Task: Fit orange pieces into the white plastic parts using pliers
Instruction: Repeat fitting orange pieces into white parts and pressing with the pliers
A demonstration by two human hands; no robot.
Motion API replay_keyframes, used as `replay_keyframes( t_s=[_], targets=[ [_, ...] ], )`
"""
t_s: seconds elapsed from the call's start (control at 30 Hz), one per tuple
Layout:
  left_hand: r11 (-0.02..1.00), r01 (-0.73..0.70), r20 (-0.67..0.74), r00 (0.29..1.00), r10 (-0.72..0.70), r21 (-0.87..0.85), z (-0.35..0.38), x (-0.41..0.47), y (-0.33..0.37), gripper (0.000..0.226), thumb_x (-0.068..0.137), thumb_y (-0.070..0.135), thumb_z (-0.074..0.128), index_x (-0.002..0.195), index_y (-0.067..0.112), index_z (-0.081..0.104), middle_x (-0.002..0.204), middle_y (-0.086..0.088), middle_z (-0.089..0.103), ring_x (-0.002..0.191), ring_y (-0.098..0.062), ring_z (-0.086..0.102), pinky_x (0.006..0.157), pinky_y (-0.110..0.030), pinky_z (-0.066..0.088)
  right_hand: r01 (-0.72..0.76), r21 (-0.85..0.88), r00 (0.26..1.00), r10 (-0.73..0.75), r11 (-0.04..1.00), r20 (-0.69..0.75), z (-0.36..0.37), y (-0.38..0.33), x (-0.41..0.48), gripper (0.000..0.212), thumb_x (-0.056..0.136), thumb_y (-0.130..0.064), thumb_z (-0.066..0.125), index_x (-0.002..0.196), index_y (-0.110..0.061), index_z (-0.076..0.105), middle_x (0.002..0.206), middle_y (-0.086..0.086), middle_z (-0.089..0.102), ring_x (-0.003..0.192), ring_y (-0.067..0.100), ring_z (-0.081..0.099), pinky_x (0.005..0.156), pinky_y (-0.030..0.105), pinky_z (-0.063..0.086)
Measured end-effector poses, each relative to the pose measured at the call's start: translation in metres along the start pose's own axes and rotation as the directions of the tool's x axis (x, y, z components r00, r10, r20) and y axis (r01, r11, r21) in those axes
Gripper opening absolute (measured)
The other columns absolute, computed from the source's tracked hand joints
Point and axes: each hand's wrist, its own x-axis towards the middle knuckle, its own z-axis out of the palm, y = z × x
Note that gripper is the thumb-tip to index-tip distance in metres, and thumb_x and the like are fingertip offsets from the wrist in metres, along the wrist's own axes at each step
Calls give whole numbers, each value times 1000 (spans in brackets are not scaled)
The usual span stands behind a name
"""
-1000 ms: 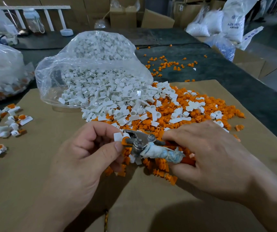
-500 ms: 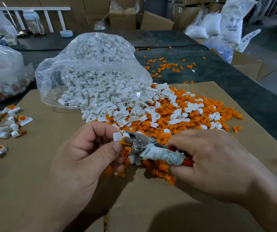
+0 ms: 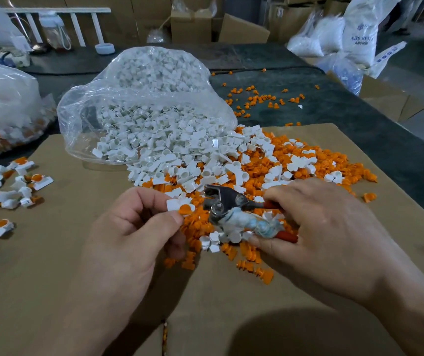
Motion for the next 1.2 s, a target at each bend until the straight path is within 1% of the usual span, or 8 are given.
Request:
replay_keyframes(
  t_s=[0.2,0.33,0.57,0.7,0.83,1.03,1.13,1.2],
  targets=[
    [998,62,74,995,-61,-20,4,-6,1,16,64,13,68,53,24,63,87,-9,78,75,-24,76,56,-27,57,-13,-139,998,21,990,53,9,-2,8,77,74,-80,21,121,-28,53,104,-7,57,94,16,48,86,37,43],
    [997,69,138,989,-63,-41,6,-12,5,14,56,35,77,63,26,69,85,-10,78,74,-27,75,61,-32,58,-8,-94,998,14,996,65,10,-1,8,79,76,-81,17,127,-30,47,118,-9,52,111,15,43,99,36,36],
    [994,59,217,975,-39,-89,11,-14,3,50,48,44,93,92,29,75,80,-8,73,68,-17,68,62,-23,58,298,118,922,-254,947,-291,5,-30,2,21,90,-36,54,95,-19,65,89,-5,64,82,18,59,71,40,49],
    [996,41,244,969,-20,-79,13,-17,1,61,46,58,93,97,32,75,76,-4,70,70,-17,68,65,-22,57,354,112,916,-320,929,-244,4,-34,1,22,92,-29,48,92,-17,67,84,-2,64,75,21,60,64,42,52],
    [999,28,253,967,-31,15,11,-18,4,61,49,65,89,99,32,74,80,-5,73,71,-24,70,65,-30,60,371,29,908,-355,928,-224,5,-33,-1,15,81,-15,74,95,-15,68,87,1,66,75,20,60,65,34,52],
    [994,9,336,941,-44,106,7,-20,9,62,50,71,86,92,28,72,71,-3,70,61,-21,66,54,-27,53,419,-23,894,-417,908,-163,5,-32,-1,22,78,-16,76,99,-14,69,92,1,68,81,19,62,70,30,52],
    [983,-79,305,952,26,166,7,-22,10,57,52,72,83,93,34,71,72,2,69,62,-23,67,56,-41,57,360,32,928,-355,932,-117,5,-33,0,25,74,-19,79,96,-20,67,86,-5,66,77,12,60,66,20,42],
    [932,-214,300,946,122,293,8,-23,14,43,59,65,79,93,42,67,75,9,70,62,-15,68,57,-35,58,374,119,926,-365,920,-95,3,-35,0,11,79,-16,70,89,-16,68,80,-3,66,72,14,61,65,17,42]
  ],
)
